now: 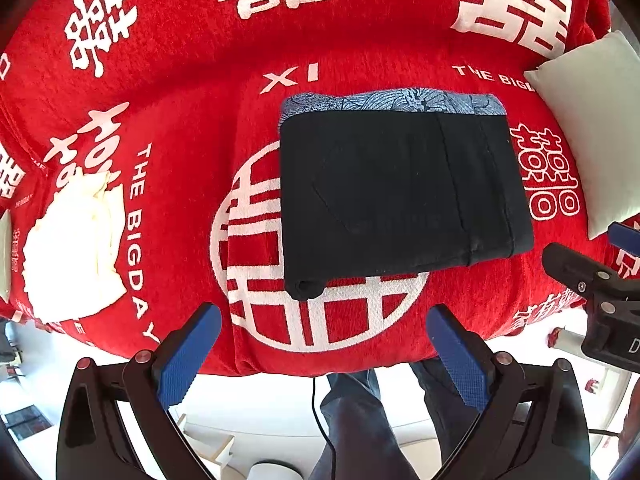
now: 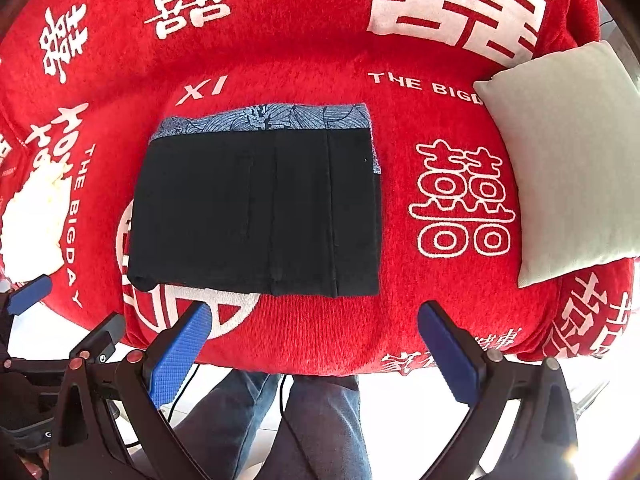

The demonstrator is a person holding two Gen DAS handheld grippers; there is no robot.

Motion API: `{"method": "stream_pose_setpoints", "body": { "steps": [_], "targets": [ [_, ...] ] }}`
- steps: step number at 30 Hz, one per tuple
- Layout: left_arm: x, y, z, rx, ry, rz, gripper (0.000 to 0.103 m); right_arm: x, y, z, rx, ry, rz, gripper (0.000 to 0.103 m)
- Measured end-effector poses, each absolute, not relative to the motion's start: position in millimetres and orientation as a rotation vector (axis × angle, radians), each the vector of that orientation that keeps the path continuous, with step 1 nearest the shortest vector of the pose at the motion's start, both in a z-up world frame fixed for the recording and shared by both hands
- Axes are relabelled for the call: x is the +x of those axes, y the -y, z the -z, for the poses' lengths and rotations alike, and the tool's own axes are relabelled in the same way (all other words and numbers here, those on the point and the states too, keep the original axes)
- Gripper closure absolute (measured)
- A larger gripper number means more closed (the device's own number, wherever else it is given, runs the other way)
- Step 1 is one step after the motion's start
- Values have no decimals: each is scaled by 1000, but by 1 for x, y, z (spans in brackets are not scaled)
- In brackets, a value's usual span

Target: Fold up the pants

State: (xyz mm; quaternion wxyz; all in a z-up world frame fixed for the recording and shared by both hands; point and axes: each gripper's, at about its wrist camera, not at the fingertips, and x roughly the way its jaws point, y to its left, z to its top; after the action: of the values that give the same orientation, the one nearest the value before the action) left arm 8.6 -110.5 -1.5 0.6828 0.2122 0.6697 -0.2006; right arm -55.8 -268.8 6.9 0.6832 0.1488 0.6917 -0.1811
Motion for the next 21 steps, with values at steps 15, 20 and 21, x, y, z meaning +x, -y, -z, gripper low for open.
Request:
{"method": "stream_pose_setpoints", "body": {
  "steps": [15,20,21],
  "targets": [
    [8,111,0,447,-1496,438,0,-56,267,-9,331,-1548,405,0],
    [7,111,1,449,-1499,435,0,-59,267,-7,338,-1551,405,0],
    [8,111,1,450,-1499,437,0,-59,267,-7,338,-1552,405,0]
  ]
}}
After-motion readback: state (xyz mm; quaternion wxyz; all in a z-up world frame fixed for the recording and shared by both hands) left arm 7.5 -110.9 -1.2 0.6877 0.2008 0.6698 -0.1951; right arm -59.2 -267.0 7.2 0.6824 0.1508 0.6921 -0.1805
